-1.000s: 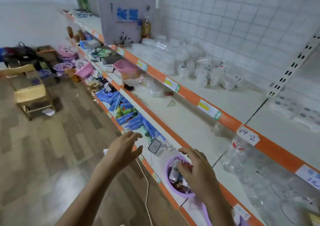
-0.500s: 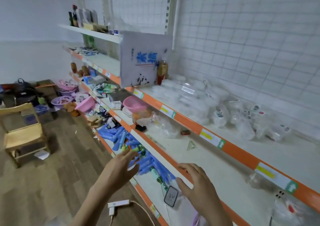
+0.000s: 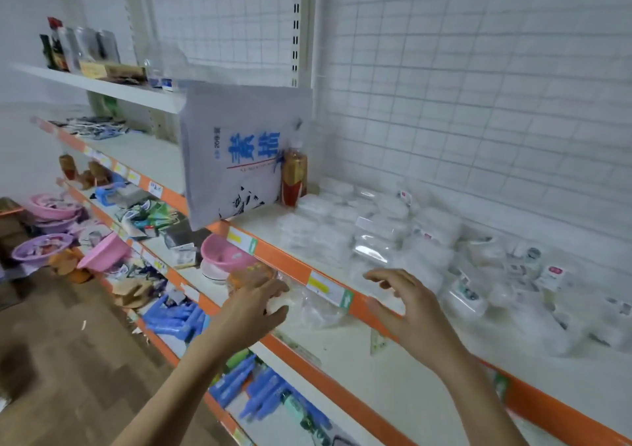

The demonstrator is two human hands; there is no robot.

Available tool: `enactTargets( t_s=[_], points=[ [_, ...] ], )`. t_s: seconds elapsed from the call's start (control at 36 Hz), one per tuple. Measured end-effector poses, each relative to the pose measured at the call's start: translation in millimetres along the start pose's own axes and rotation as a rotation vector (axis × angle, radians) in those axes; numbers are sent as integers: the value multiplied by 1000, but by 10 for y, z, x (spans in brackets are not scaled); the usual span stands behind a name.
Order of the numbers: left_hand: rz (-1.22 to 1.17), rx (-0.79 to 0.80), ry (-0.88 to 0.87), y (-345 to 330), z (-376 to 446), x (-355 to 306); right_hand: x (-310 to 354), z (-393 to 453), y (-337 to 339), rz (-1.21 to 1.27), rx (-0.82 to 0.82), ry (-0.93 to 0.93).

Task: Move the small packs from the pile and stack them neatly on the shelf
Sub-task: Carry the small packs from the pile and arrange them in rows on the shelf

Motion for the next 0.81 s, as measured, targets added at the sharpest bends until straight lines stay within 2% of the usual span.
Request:
enactTargets(
  t_s=[0.17, 0.36, 0.44, 0.56, 0.69, 0.81],
  points=[
    [19, -31, -63, 68, 941, 378, 42, 1069, 179, -15, -62, 40],
    [70, -32, -122, 97, 1814, 769, -89, 2114, -25, -135, 54, -46],
    [115, -15, -155, 86, 2102, 863, -232, 2442, -248, -258, 165, -133],
    [57, 103, -176, -50, 2448, 1077, -313, 2716, -497, -400, 293, -192],
    [-84, 377, -199, -412, 2658, 1303, -446, 2798, -656, -524, 339, -248],
    [-112, 398, -270, -527, 2737, 1314, -519, 2780, -674, -523, 355, -333]
  ],
)
Point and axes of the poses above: each hand's wrist, its own z-axis towards the middle knuckle, its own y-axis out of the back of the hand, x = y × z, the point moved 9 cm from there along z, towards the middle knuckle, and after that the axes turned 15 degrees about -y, right-handed, at the moved point
